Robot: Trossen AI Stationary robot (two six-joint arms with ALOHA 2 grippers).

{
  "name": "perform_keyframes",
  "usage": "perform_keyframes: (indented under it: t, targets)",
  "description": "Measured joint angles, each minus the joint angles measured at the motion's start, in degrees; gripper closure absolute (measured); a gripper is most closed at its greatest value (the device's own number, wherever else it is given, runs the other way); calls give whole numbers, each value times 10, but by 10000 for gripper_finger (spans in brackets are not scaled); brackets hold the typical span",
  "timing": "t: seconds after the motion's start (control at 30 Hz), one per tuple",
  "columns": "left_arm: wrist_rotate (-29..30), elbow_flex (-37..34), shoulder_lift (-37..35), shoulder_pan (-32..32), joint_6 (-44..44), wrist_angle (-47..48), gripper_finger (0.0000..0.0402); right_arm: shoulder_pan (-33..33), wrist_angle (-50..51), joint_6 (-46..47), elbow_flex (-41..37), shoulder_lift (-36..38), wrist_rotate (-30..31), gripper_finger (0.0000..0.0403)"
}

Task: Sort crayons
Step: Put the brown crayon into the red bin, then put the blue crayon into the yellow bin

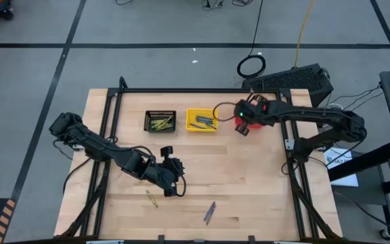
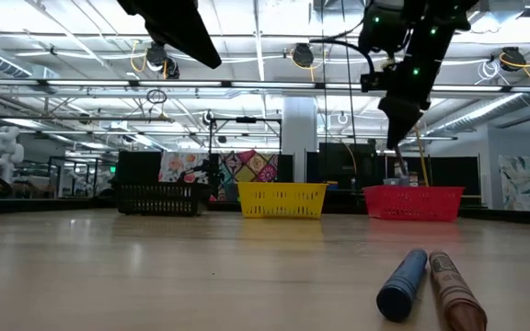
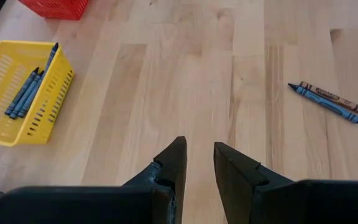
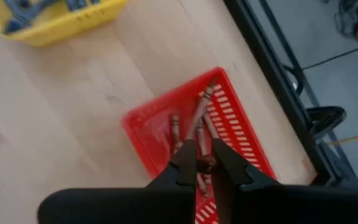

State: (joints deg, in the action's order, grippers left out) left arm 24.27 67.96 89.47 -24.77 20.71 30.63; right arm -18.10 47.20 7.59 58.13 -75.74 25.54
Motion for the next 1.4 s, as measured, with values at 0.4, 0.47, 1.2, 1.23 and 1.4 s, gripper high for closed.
perform_keyframes:
  t: [0.4, 0.47, 1.2, 1.23, 1.4]
  targets:
    - [0, 0, 0, 0, 0, 0, 315, -115, 3, -60, 0, -40, -92, 399]
    - [0, 0, 0, 0, 0, 0, 315, -123, 3, -67, 0, -52, -93, 399]
    - [0, 0, 0, 0, 0, -1, 315, -146, 10, -82, 0, -113, -92, 329]
    - [0, 0, 0, 0, 0, -1, 315, -146, 11, -79, 0, -113, -92, 327]
    - [0, 0, 0, 0, 0, 0, 315, -145, 15, -61, 0, -113, -92, 323]
